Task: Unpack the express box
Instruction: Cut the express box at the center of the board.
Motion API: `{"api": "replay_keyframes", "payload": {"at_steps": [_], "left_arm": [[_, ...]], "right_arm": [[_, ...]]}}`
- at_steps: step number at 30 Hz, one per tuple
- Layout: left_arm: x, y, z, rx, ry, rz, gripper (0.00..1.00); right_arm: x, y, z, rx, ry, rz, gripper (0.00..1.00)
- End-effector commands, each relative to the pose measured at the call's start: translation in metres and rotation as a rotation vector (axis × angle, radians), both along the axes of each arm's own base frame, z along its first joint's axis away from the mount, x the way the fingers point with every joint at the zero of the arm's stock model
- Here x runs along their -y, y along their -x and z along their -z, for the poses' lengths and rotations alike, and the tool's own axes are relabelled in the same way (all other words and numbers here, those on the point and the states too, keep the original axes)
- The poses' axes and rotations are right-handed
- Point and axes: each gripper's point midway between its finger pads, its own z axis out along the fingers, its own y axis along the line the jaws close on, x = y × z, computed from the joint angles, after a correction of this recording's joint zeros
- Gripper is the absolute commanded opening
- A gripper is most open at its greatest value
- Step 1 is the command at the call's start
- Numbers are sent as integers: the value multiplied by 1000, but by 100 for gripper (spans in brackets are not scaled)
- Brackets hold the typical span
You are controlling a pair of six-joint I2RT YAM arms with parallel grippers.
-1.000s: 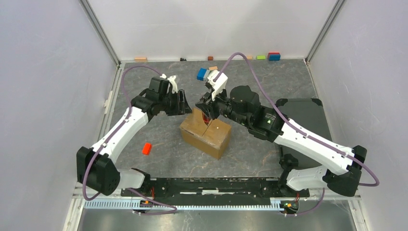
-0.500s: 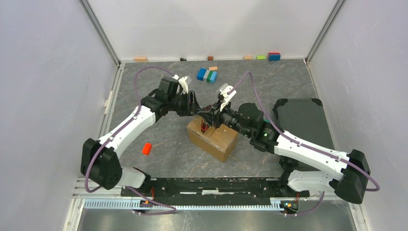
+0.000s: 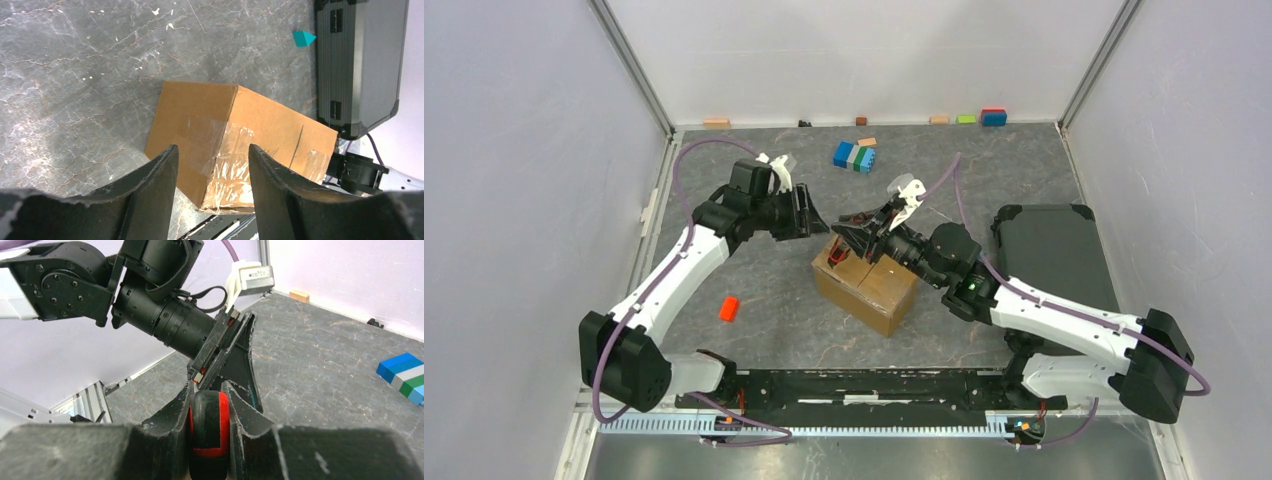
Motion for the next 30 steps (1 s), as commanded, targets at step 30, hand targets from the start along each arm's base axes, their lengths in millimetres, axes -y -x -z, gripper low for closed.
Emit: {"api": "replay_keyframes", "payload": {"at_steps": [30], "left_arm": [[5,20,14,-59,91,102,56]], "right_arm": [[-22,-8,1,123,-67,44,0]]}}
